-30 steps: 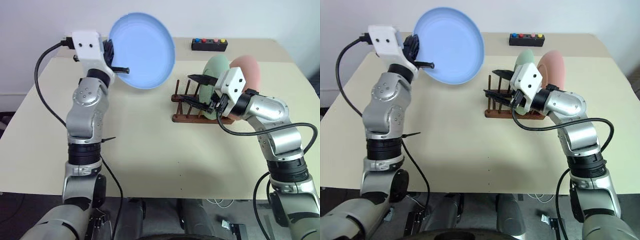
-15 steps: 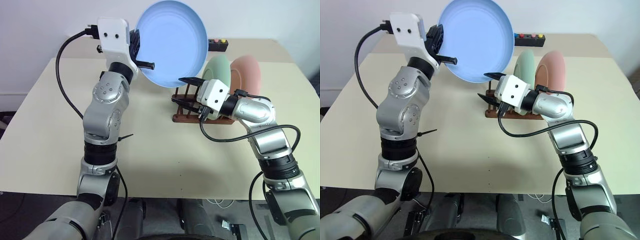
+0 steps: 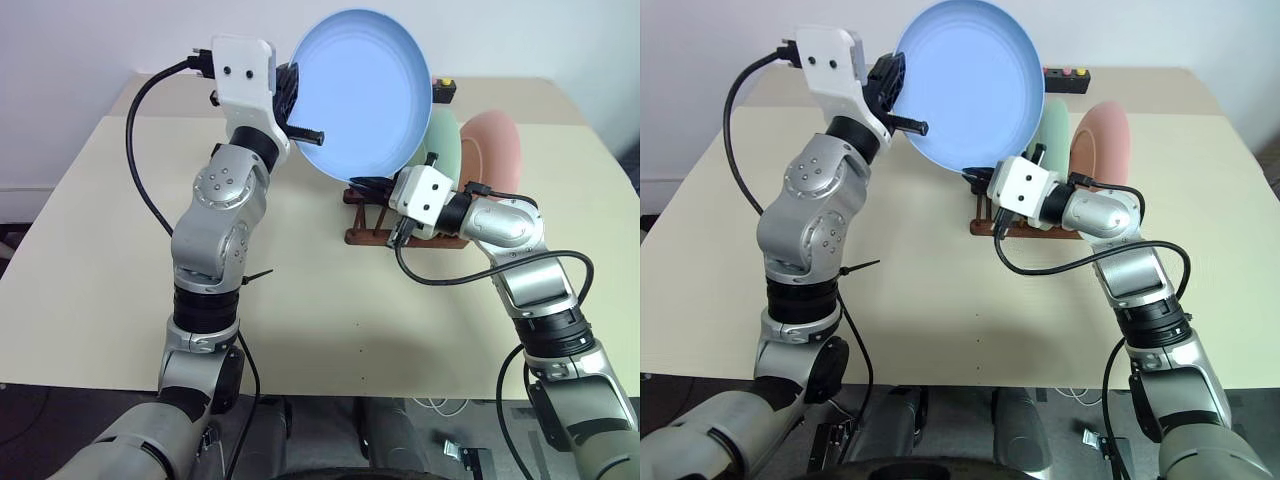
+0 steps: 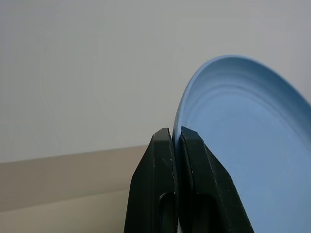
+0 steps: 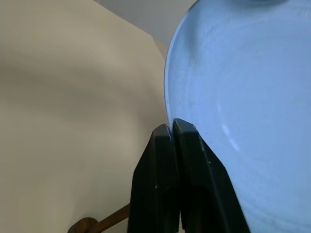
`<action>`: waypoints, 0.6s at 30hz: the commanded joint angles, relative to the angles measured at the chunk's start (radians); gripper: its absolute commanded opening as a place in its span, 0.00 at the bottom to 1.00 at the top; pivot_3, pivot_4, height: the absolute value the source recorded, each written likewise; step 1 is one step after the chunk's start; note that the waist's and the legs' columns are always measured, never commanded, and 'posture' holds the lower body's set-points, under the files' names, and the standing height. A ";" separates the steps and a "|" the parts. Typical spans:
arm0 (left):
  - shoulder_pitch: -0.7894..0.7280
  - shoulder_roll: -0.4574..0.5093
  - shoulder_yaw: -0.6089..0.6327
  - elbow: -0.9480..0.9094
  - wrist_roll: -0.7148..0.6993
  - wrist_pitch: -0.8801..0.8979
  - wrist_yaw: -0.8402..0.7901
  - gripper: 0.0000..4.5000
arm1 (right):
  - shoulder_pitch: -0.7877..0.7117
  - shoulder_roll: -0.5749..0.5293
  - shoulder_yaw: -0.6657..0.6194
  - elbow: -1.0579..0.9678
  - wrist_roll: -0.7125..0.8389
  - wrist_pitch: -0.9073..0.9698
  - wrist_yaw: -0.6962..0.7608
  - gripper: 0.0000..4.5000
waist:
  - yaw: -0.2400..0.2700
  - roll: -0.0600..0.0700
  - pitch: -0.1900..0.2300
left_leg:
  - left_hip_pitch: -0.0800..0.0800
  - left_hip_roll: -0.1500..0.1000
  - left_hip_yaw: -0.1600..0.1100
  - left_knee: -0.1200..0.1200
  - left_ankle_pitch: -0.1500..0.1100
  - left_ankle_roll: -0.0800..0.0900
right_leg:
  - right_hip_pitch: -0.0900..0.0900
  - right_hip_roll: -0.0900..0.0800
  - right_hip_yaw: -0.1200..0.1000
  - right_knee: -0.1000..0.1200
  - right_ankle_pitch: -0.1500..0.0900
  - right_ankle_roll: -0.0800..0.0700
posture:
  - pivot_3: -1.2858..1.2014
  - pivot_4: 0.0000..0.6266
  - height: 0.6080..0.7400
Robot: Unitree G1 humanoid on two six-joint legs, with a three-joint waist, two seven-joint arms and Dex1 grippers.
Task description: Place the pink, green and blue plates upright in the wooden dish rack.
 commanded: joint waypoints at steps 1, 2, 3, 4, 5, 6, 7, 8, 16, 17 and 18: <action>-0.022 -0.010 0.025 -0.036 -0.014 -0.007 0.003 0.00 | -0.017 0.004 -0.020 -0.008 -0.005 -0.038 -0.010 0.01 | 0.000 0.000 0.000 | 0.000 0.000 0.000 0.000 0.000 0.000 | 0.000 0.000 0.000 0.000 0.000 0.000 | 0.52 0.24 0.96; -0.022 -0.012 0.030 -0.036 -0.015 -0.009 0.004 0.00 | -0.018 0.004 -0.019 -0.007 -0.006 -0.046 -0.011 0.01 | 0.000 0.000 0.000 | 0.000 0.000 0.000 0.000 0.000 0.000 | 0.000 0.000 0.000 0.000 0.000 0.000 | 0.52 0.24 0.96; -0.023 -0.015 0.038 -0.035 -0.018 -0.009 0.008 0.00 | -0.021 0.005 -0.020 -0.003 -0.013 -0.062 -0.016 0.01 | 0.000 0.000 0.000 | 0.000 0.000 0.000 0.000 0.000 0.000 | 0.000 0.000 0.000 0.000 0.000 0.000 | 0.52 0.24 0.96; -0.025 -0.020 0.050 -0.036 -0.023 -0.012 0.012 0.00 | -0.024 0.004 -0.019 -0.001 -0.022 -0.082 -0.020 0.01 | 0.000 0.000 0.000 | 0.000 0.000 0.000 0.000 0.000 0.000 | 0.000 0.000 0.000 0.000 0.000 0.000 | 0.52 0.24 0.96; -0.027 -0.023 0.057 -0.037 -0.026 -0.014 0.014 0.00 | -0.026 0.003 -0.018 0.002 -0.028 -0.096 -0.023 0.01 | 0.000 0.000 0.000 | 0.000 0.000 0.000 0.000 0.000 0.000 | 0.000 0.000 0.000 0.000 0.000 0.000 | 0.52 0.24 0.96; -0.029 -0.026 0.061 -0.035 -0.028 -0.017 0.015 0.00 | -0.028 0.003 -0.018 0.007 -0.032 -0.108 -0.024 0.01 | 0.000 0.000 0.000 | 0.000 0.000 0.000 0.000 0.000 0.000 | 0.000 0.000 0.000 0.000 0.000 0.000 | 0.52 0.24 0.96; -0.030 -0.028 0.066 -0.034 -0.030 -0.018 0.018 0.00 | -0.029 0.004 -0.017 0.010 -0.034 -0.118 -0.024 0.01 | 0.000 0.000 0.000 | 0.000 0.000 0.000 0.000 0.000 0.000 | 0.000 0.000 0.000 0.000 0.000 0.000 | 0.52 0.24 0.96; -0.030 -0.029 0.068 -0.034 -0.030 -0.017 0.020 0.00 | -0.030 0.005 -0.016 0.013 -0.036 -0.124 -0.024 0.01 | 0.000 0.000 0.000 | 0.000 0.000 0.000 0.000 0.000 0.000 | 0.000 0.000 0.000 0.000 0.000 0.000 | 0.52 0.24 0.96; -0.036 -0.036 0.073 -0.044 -0.041 -0.029 0.015 0.00 | -0.037 -0.004 -0.001 0.058 -0.101 -0.198 -0.028 0.01 | 0.000 0.000 0.000 | 0.000 0.000 0.000 0.000 0.000 0.000 | 0.000 0.000 0.000 0.000 0.000 0.000 | 0.52 0.24 0.96; -0.036 -0.036 0.072 -0.044 -0.040 -0.029 0.015 0.00 | -0.038 -0.003 -0.002 0.061 -0.104 -0.201 -0.028 0.01 | 0.000 0.000 0.000 | 0.000 0.000 0.000 0.000 0.000 0.000 | 0.000 0.000 0.000 0.000 0.000 0.000 | 0.52 0.24 0.96; -0.037 -0.036 0.072 -0.042 -0.041 -0.030 0.016 0.00 | -0.040 -0.002 -0.002 0.066 -0.108 -0.205 -0.029 0.01 | 0.000 0.000 0.000 | 0.000 0.000 0.000 0.000 0.000 0.000 | 0.000 0.000 0.000 0.000 0.000 0.000 | 0.52 0.24 0.96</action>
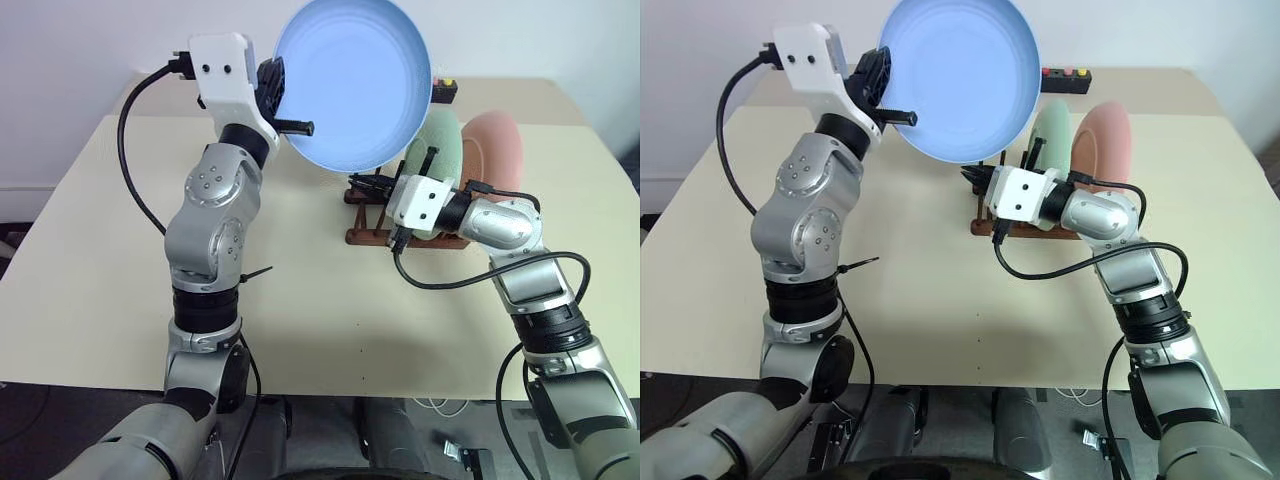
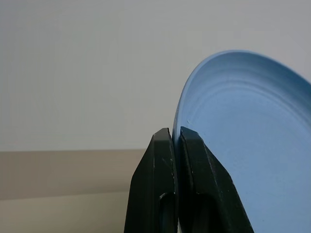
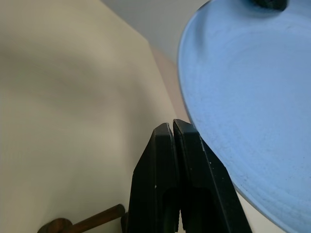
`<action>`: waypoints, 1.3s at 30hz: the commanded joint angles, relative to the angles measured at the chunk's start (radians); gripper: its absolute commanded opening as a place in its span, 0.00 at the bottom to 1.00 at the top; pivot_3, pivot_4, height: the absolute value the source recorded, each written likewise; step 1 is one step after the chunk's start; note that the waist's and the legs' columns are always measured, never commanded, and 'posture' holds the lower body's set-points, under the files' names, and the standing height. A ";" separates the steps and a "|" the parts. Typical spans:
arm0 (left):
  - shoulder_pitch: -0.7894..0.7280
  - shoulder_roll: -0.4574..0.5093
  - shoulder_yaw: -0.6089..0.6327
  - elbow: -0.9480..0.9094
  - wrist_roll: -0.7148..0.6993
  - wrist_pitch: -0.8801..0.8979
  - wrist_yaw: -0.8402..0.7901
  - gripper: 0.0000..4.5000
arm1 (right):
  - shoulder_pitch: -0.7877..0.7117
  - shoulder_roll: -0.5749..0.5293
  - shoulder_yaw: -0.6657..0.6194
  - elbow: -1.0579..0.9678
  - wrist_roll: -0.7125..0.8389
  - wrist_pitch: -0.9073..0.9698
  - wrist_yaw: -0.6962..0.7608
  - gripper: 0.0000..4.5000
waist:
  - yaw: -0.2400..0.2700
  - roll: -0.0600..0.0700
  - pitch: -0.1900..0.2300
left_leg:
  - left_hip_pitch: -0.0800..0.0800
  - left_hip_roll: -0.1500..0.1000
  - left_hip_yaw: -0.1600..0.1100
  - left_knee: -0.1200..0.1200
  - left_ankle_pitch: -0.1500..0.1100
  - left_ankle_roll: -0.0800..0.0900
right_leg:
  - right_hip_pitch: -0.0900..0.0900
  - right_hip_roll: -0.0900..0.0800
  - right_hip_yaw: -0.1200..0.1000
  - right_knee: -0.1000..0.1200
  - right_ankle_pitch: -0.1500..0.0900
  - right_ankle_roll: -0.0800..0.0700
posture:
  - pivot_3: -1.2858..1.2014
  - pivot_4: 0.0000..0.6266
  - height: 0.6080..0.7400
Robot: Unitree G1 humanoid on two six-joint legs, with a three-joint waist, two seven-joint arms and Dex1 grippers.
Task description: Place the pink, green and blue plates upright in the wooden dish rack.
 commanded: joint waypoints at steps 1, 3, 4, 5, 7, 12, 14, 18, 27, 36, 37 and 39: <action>-0.035 -0.003 0.003 -0.041 -0.010 -0.026 -0.001 0.00 | -0.029 -0.003 -0.010 -0.001 -0.010 -0.027 -0.010 0.01 | 0.000 0.000 0.000 | 0.000 0.000 0.000 0.000 0.000 0.000 | 0.000 0.000 0.000 0.000 0.000 0.000 | 0.52 0.24 0.96; -0.036 0.002 -0.002 -0.040 -0.002 -0.032 0.000 0.00 | -0.034 0.001 -0.017 -0.005 0.006 -0.020 -0.004 0.01 | 0.000 0.000 0.000 | 0.000 0.000 0.000 0.000 0.000 0.000 | 0.000 0.000 0.000 0.000 0.000 0.000 | 0.52 0.24 0.96; -0.036 0.004 -0.004 -0.040 0.002 -0.035 0.000 0.00 | -0.036 0.003 -0.021 -0.008 0.014 -0.017 -0.002 0.01 | 0.000 0.000 0.000 | 0.000 0.000 0.000 0.000 0.000 0.000 | 0.000 0.000 0.000 0.000 0.000 0.000 | 0.52 0.24 0.96; -0.037 0.004 -0.003 -0.040 0.003 -0.038 0.002 0.00 | -0.038 0.006 -0.025 -0.014 0.025 -0.017 0.000 0.01 | 0.000 0.000 0.000 | 0.000 0.000 0.000 0.000 0.000 0.000 | 0.000 0.000 0.000 0.000 0.000 0.000 | 0.52 0.24 0.96; -0.038 0.005 0.000 -0.034 0.007 -0.045 0.005 0.00 | -0.038 0.004 -0.023 -0.024 0.038 -0.015 0.011 0.12 | -0.001 0.000 0.000 | 0.000 0.000 0.000 0.000 0.000 0.000 | 0.000 0.000 0.000 0.000 0.000 0.000 | 0.52 0.24 0.96; -0.036 0.022 -0.007 -0.020 0.044 -0.073 0.017 0.00 | -0.046 -0.003 -0.014 -0.045 0.033 -0.031 0.025 0.59 | 0.000 0.000 0.000 | 0.000 0.000 0.000 0.000 0.000 0.000 | 0.000 0.000 0.000 0.000 0.000 0.000 | 0.52 0.24 0.96; -0.038 0.028 -0.004 -0.010 0.056 -0.084 0.027 0.00 | -0.050 -0.004 -0.010 -0.055 0.025 -0.043 0.028 0.82 | -0.002 0.000 0.000 | 0.000 0.000 0.000 0.000 0.000 0.000 | 0.000 0.000 0.000 0.000 0.000 0.000 | 0.52 0.24 0.96; -0.037 0.041 -0.017 0.000 0.077 -0.101 0.024 0.00 | -0.049 -0.001 -0.009 -0.060 0.022 -0.045 0.027 0.82 | -0.001 0.000 0.000 | 0.000 0.000 0.000 0.000 0.000 0.000 | 0.000 0.000 0.000 0.000 0.000 0.000 | 0.52 0.24 0.96; -0.033 0.054 -0.037 0.003 0.117 -0.121 0.012 0.00 | -0.043 0.008 0.004 -0.046 0.008 -0.050 0.019 0.82 | 0.000 0.000 0.000 | 0.000 0.000 0.000 0.000 0.000 0.000 | 0.000 0.000 0.000 0.000 0.000 0.000 | 0.52 0.24 0.96; -0.022 0.062 -0.131 -0.052 0.194 -0.114 -0.005 0.00 | -0.086 0.016 0.021 0.037 -0.112 -0.072 -0.075 0.82 | 0.000 0.000 0.000 | 0.000 0.000 0.000 0.000 0.000 0.000 | 0.000 0.000 0.000 0.000 0.000 0.000 | 0.52 0.24 0.96; -0.021 0.056 -0.132 -0.056 0.194 -0.110 -0.006 0.00 | -0.088 0.018 0.024 0.042 -0.120 -0.074 -0.080 0.82 | 0.000 0.000 0.000 | 0.000 0.000 0.000 0.000 0.000 0.000 | 0.000 0.000 0.000 0.000 0.000 0.000 | 0.52 0.24 0.96; -0.019 0.051 -0.139 -0.066 0.199 -0.103 -0.013 0.00 | -0.093 0.021 0.034 0.057 -0.146 -0.081 -0.094 0.82 | 0.000 0.000 0.000 | 0.000 0.000 0.000 0.000 0.000 0.000 | 0.000 0.000 0.000 0.000 0.000 0.000 | 0.52 0.24 0.96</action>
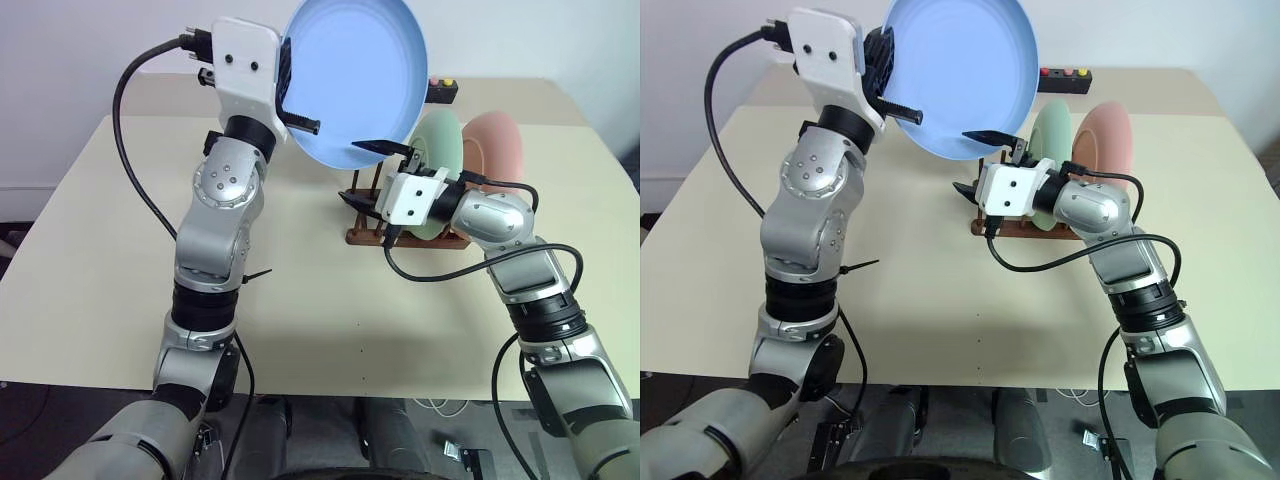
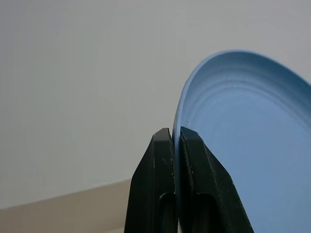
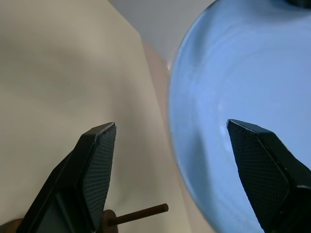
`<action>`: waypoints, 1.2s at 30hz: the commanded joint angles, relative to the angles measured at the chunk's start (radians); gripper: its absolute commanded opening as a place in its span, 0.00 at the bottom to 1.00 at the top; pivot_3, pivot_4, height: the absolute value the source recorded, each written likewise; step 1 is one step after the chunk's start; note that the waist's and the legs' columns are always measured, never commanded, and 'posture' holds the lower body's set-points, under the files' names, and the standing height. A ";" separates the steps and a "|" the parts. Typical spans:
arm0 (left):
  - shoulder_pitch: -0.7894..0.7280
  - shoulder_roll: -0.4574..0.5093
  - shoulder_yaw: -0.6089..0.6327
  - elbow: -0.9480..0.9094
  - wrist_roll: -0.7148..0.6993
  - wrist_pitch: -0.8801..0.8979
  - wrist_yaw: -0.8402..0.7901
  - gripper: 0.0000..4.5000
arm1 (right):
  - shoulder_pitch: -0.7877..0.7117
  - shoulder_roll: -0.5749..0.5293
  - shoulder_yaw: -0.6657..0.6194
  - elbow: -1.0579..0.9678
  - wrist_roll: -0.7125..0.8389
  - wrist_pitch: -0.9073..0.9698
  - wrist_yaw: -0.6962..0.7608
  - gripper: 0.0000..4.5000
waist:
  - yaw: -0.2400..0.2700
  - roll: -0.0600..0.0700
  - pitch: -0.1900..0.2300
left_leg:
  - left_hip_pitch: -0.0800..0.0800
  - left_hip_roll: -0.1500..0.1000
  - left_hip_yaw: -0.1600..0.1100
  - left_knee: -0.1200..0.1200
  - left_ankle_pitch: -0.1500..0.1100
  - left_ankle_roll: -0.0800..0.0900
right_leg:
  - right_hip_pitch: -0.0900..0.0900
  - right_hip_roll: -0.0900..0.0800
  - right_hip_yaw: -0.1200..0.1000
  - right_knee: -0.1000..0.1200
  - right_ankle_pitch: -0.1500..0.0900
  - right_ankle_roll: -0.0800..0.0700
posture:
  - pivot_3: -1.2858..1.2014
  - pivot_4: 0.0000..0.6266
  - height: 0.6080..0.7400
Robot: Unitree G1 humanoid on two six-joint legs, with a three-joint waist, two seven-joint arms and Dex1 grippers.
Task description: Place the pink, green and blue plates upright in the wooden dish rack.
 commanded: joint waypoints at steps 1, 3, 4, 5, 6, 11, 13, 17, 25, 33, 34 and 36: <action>-0.012 -0.007 -0.015 -0.060 0.013 0.003 -0.005 0.00 | -0.034 0.012 0.007 0.013 -0.038 -0.029 -0.036 0.82 | 0.000 0.000 0.000 | 0.000 0.000 0.000 0.000 0.000 0.000 | 0.000 0.000 0.000 0.000 0.000 0.000 | 0.52 0.24 0.96; -0.016 -0.010 -0.008 -0.062 0.010 0.007 -0.007 0.00 | -0.038 0.014 0.013 0.027 -0.054 -0.038 -0.046 0.77 | -0.001 0.000 0.000 | 0.000 0.000 0.000 0.000 0.000 0.000 | 0.000 0.000 0.000 0.000 0.000 0.000 | 0.52 0.24 0.96; -0.016 -0.009 -0.006 -0.063 0.012 0.008 -0.008 0.00 | -0.039 0.014 0.016 0.031 -0.058 -0.043 -0.050 0.70 | -0.001 0.000 0.000 | 0.000 0.000 0.000 0.000 0.000 0.000 | 0.000 0.000 0.000 0.000 0.000 0.000 | 0.52 0.24 0.96; -0.017 -0.008 -0.004 -0.063 0.013 0.009 -0.009 0.00 | -0.041 0.014 0.018 0.035 -0.063 -0.048 -0.053 0.62 | -0.002 0.000 0.000 | 0.000 0.000 0.000 0.000 0.000 0.000 | 0.000 0.000 0.000 0.000 0.000 0.000 | 0.52 0.24 0.96; -0.017 -0.008 -0.001 -0.063 0.012 0.011 -0.009 0.00 | -0.042 0.013 0.019 0.038 -0.067 -0.055 -0.056 0.52 | -0.002 0.000 0.000 | 0.000 0.000 0.000 0.000 0.000 0.000 | 0.000 0.000 0.000 0.000 0.000 0.000 | 0.52 0.24 0.96; -0.018 -0.018 0.018 -0.061 -0.001 0.018 -0.002 0.00 | -0.048 0.012 0.022 0.047 -0.078 -0.077 -0.071 0.00 | -0.002 0.000 0.000 | 0.000 0.000 0.000 0.000 0.000 0.000 | 0.000 0.000 0.000 0.000 0.000 0.000 | 0.52 0.24 0.96; -0.018 -0.016 0.017 -0.061 0.003 0.020 -0.004 0.00 | -0.050 0.010 0.022 0.051 -0.086 -0.088 -0.078 0.00 | -0.002 0.000 0.000 | 0.000 0.000 0.000 0.000 0.000 0.000 | 0.000 0.000 0.000 0.000 0.000 0.000 | 0.52 0.24 0.96; -0.015 -0.027 0.029 -0.060 -0.014 0.022 -0.009 0.00 | -0.050 0.014 0.016 0.051 -0.090 -0.098 -0.096 0.00 | -0.001 0.000 0.000 | 0.000 0.000 0.000 0.000 0.000 0.000 | 0.000 0.000 0.000 0.000 0.000 0.000 | 0.52 0.24 0.96; -0.034 -0.073 0.126 -0.059 -0.074 -0.019 0.033 0.78 | -0.058 0.019 0.002 0.054 -0.070 -0.123 -0.105 0.00 | -0.002 0.000 0.000 | 0.000 0.000 0.000 0.000 0.000 0.000 | 0.000 0.000 0.000 0.000 0.000 0.000 | 0.52 0.24 0.96; -0.086 -0.041 0.285 -0.037 -0.097 -0.143 0.134 0.99 | -0.061 0.021 -0.003 0.047 -0.052 -0.138 -0.104 0.00 | -0.002 0.000 0.000 | 0.000 0.000 0.000 0.000 0.000 0.000 | 0.000 0.000 0.000 0.000 0.000 0.000 | 0.52 0.24 0.96; -0.089 -0.029 0.299 -0.027 -0.095 -0.150 0.144 0.99 | -0.062 0.022 -0.004 0.047 -0.048 -0.139 -0.103 0.00 | -0.002 0.000 0.000 | 0.000 0.000 0.000 0.000 0.000 0.000 | 0.000 0.000 0.000 0.000 0.000 0.000 | 0.52 0.24 0.96; -0.078 0.037 0.327 0.007 -0.064 -0.162 0.149 0.99 | -0.065 0.032 -0.016 0.032 -0.001 -0.132 -0.091 0.00 | -0.002 0.000 0.000 | 0.000 0.000 0.000 0.000 0.000 0.000 | 0.000 0.000 0.000 0.000 0.000 0.000 | 0.52 0.24 0.96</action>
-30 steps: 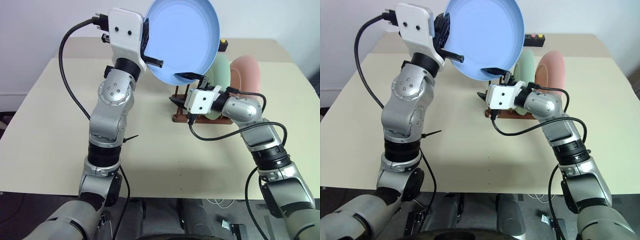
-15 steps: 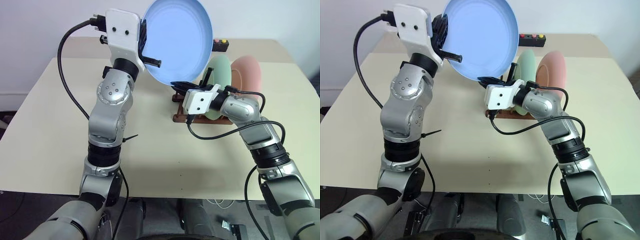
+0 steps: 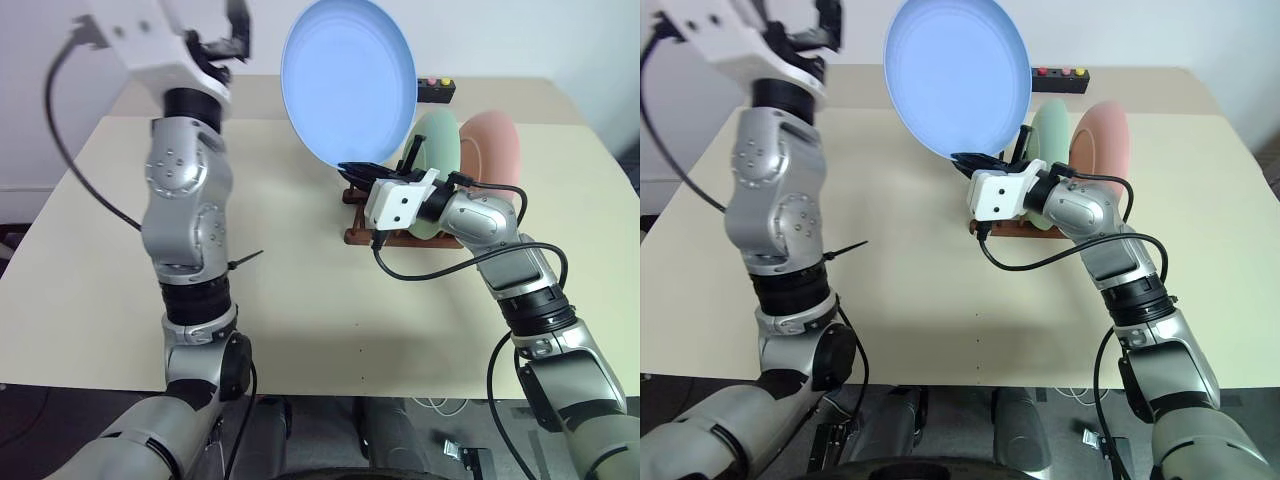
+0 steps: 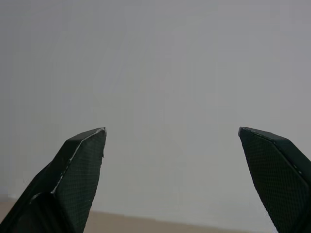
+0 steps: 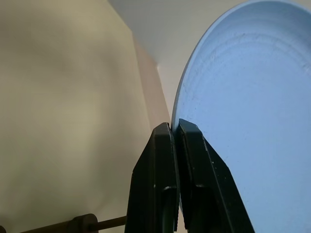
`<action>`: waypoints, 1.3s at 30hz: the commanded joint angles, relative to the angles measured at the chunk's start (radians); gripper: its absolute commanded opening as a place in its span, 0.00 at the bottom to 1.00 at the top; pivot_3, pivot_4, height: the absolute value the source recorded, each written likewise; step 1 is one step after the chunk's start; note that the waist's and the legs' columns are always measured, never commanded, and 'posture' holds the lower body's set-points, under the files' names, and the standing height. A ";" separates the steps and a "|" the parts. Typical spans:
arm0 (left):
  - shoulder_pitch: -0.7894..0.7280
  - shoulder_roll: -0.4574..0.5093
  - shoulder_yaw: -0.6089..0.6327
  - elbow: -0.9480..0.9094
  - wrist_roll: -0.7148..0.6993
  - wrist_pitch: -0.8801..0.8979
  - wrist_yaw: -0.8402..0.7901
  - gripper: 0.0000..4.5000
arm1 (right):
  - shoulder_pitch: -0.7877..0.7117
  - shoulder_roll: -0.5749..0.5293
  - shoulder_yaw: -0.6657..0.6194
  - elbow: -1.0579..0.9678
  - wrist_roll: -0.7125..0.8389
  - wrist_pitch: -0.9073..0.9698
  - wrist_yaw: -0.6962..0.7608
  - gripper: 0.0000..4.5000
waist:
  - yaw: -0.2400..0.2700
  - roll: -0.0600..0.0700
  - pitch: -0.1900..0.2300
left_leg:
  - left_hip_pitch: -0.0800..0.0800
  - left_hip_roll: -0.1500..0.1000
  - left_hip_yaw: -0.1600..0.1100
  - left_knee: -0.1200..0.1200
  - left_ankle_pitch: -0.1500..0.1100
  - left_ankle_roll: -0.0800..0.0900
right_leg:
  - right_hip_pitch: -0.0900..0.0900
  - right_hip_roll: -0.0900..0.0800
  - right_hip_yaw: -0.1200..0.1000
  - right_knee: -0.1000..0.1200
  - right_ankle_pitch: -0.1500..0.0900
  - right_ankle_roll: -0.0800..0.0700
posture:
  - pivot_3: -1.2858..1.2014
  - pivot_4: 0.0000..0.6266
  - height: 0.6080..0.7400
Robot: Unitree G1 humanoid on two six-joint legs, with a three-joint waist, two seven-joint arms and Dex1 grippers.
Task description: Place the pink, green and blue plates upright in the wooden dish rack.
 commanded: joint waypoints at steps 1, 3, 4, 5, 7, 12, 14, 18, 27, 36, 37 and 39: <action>0.004 0.113 0.053 0.036 0.046 -0.042 0.007 0.99 | -0.040 0.032 -0.062 -0.065 0.123 0.006 0.002 0.00 | -0.001 0.000 0.000 | 0.000 0.000 0.000 0.000 0.000 0.000 | 0.000 0.000 0.000 0.000 0.000 0.000 | 0.52 0.24 0.96; 0.032 0.172 0.066 0.063 0.057 -0.046 -0.006 0.99 | -0.045 0.053 -0.083 -0.096 0.201 0.036 0.015 0.00 | -0.007 0.000 0.000 | 0.000 0.000 0.000 0.000 0.000 0.000 | 0.000 0.000 0.000 0.001 0.000 0.000 | 0.52 0.24 0.96; 0.057 0.196 0.076 0.077 0.045 -0.038 -0.023 0.99 | -0.049 0.063 -0.094 -0.119 0.247 0.055 0.026 0.00 | -0.007 0.000 0.000 | 0.001 0.000 0.000 0.000 0.000 0.000 | 0.000 0.000 0.000 0.001 0.000 0.000 | 0.52 0.24 0.96; 0.090 0.218 0.086 0.098 0.038 -0.028 -0.038 0.99 | -0.053 0.076 -0.106 -0.145 0.305 0.080 0.041 0.00 | -0.007 0.000 0.000 | 0.001 0.000 0.000 0.000 0.000 0.000 | 0.000 0.000 0.000 0.001 0.000 0.000 | 0.52 0.24 0.96; 0.141 0.244 0.092 0.125 0.032 -0.017 -0.059 0.99 | -0.054 0.093 -0.122 -0.188 0.395 0.127 0.067 0.00 | -0.006 0.000 0.000 | 0.001 0.000 0.000 0.000 0.000 0.000 | 0.000 0.000 0.000 0.002 0.000 0.000 | 0.52 0.24 0.96; 0.261 0.203 0.066 0.149 -0.013 -0.030 -0.110 0.99 | -0.028 0.134 -0.170 -0.302 0.672 0.384 0.094 0.00 | 0.005 0.000 0.000 | 0.000 0.000 -0.001 0.001 0.000 0.000 | 0.001 0.000 0.000 0.003 0.000 0.000 | 0.52 0.24 0.96; 0.293 0.182 0.036 0.144 -0.027 -0.016 -0.140 0.99 | -0.017 0.140 -0.190 -0.348 0.785 0.506 0.089 0.00 | 0.007 0.000 0.000 | 0.000 0.000 -0.001 0.002 0.000 0.000 | 0.001 0.000 0.000 0.003 0.000 0.000 | 0.52 0.24 0.96; 0.358 0.133 -0.020 0.119 -0.104 0.026 -0.231 0.99 | 0.002 0.155 -0.274 -0.428 1.112 0.767 0.020 0.00 | 0.002 0.000 0.000 | 0.001 0.000 -0.001 0.001 0.000 0.000 | 0.000 0.000 0.000 0.004 0.000 0.000 | 0.52 0.24 0.96; 0.453 0.155 -0.143 0.078 -0.149 0.041 -0.408 0.99 | 0.037 0.149 -0.383 -0.417 1.360 1.002 -0.118 0.00 | -0.002 0.000 0.000 | 0.001 0.000 -0.001 0.001 0.000 0.000 | -0.002 0.000 0.000 0.009 0.000 -0.001 | 0.52 0.24 0.96; 0.483 0.159 -0.188 0.052 -0.137 0.043 -0.438 0.99 | 0.027 0.198 -0.463 -0.328 1.496 1.085 -0.287 0.00 | 0.000 0.000 0.000 | 0.001 0.000 0.000 0.002 0.000 0.001 | -0.002 0.000 0.001 0.010 0.000 -0.001 | 0.52 0.24 0.96; 0.483 0.156 -0.190 0.051 -0.137 0.043 -0.437 0.99 | 0.023 0.198 -0.470 -0.312 1.497 1.088 -0.300 0.00 | -0.001 0.000 0.000 | 0.001 0.000 0.000 0.002 0.000 0.001 | -0.002 0.000 0.001 0.010 0.000 -0.001 | 0.52 0.24 0.96; 0.483 0.153 -0.193 0.052 -0.137 0.042 -0.437 0.99 | 0.017 0.200 -0.482 -0.285 1.504 1.094 -0.325 0.00 | -0.001 0.000 0.000 | 0.001 0.000 0.000 0.002 0.000 0.001 | -0.002 0.000 0.001 0.010 0.000 -0.001 | 0.52 0.24 0.96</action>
